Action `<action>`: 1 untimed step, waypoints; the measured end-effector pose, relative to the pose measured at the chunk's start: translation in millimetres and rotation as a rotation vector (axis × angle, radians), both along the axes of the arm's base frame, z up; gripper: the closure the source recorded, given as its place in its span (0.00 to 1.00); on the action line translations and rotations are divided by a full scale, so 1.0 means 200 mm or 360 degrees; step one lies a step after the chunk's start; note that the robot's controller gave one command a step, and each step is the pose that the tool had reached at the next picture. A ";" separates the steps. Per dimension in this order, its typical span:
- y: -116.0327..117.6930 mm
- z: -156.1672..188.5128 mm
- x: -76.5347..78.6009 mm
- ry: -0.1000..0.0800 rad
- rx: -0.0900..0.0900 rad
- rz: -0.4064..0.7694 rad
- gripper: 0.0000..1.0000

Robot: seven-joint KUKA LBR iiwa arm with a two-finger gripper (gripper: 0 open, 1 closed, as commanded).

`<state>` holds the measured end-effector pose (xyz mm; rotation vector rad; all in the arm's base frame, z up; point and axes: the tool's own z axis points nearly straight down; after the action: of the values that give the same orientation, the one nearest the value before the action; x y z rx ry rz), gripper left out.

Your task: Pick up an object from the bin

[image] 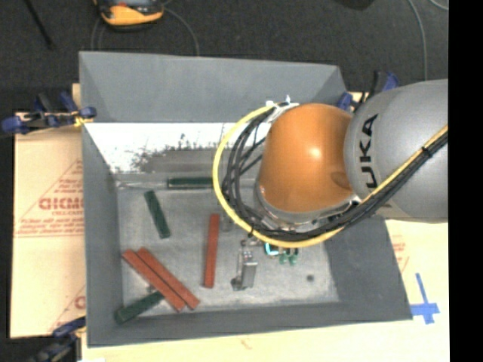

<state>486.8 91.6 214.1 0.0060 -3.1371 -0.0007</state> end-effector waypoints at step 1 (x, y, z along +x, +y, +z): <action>0.00 0.02 0.01 -0.0012 0.0001 -0.0005 0.00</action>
Offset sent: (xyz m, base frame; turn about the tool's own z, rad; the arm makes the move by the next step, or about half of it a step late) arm 0.0152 0.0169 -0.1248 0.0152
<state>488.5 91.2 217.3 0.0010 -3.1446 -0.0021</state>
